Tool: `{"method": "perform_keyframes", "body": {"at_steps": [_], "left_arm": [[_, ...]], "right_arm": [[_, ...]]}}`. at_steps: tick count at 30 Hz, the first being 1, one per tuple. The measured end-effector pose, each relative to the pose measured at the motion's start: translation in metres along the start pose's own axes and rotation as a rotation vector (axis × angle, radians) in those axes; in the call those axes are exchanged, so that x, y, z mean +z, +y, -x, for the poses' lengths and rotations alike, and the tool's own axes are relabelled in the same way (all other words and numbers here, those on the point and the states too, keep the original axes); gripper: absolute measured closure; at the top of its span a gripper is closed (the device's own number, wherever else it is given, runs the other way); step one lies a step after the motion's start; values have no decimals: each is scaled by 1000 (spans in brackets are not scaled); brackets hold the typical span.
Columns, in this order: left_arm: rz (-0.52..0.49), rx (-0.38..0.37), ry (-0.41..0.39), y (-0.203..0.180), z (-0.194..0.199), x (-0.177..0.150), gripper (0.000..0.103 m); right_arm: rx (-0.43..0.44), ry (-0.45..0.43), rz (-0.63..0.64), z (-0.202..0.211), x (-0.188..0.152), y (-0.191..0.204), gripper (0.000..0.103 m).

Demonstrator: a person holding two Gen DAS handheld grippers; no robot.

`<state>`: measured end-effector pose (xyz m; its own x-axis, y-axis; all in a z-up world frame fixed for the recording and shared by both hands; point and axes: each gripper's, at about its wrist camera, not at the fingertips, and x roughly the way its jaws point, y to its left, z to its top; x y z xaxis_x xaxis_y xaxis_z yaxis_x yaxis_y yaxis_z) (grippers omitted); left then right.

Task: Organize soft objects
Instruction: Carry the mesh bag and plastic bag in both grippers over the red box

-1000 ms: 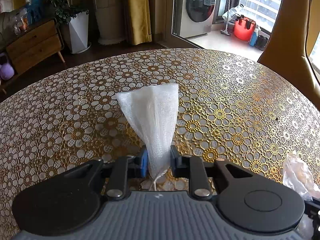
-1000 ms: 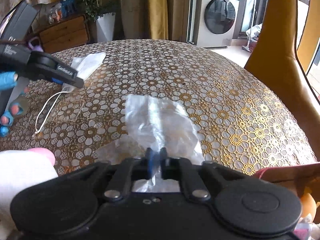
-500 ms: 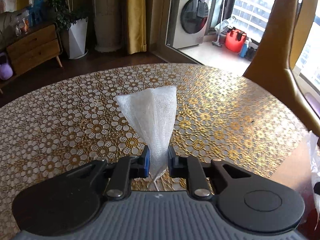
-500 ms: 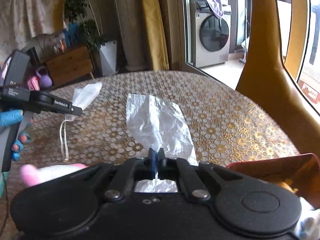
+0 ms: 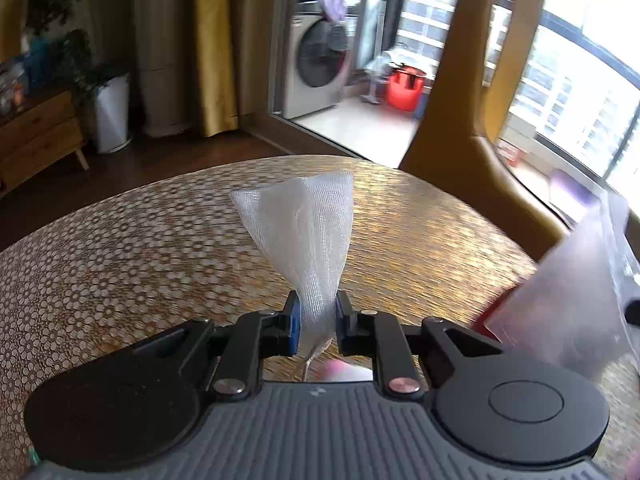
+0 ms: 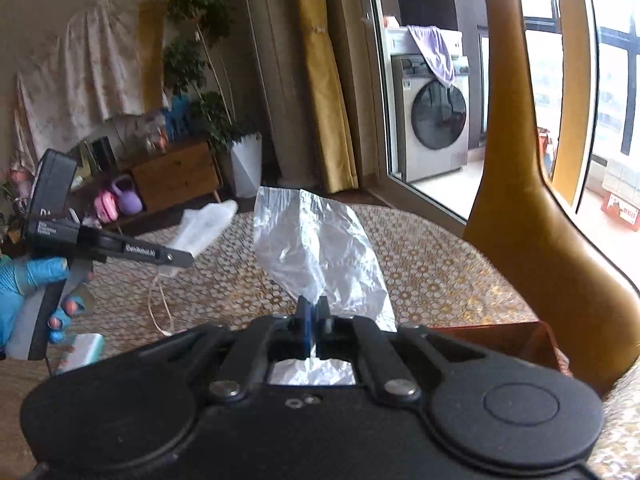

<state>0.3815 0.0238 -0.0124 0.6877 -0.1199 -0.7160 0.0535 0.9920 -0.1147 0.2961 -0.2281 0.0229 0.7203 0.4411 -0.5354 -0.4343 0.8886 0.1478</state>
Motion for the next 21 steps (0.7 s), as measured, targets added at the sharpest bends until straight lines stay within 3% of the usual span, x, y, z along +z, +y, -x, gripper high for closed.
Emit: {"method": "perform_keyframes", "body": {"at_steps": [11, 21], "left_arm": [[-148, -148, -11, -107, 61, -19, 86], [-211, -237, 29, -188, 43, -44, 86]], "right_arm": [[-54, -75, 9, 76, -5, -19, 102], [-153, -86, -59, 86, -26, -66, 102]]}}
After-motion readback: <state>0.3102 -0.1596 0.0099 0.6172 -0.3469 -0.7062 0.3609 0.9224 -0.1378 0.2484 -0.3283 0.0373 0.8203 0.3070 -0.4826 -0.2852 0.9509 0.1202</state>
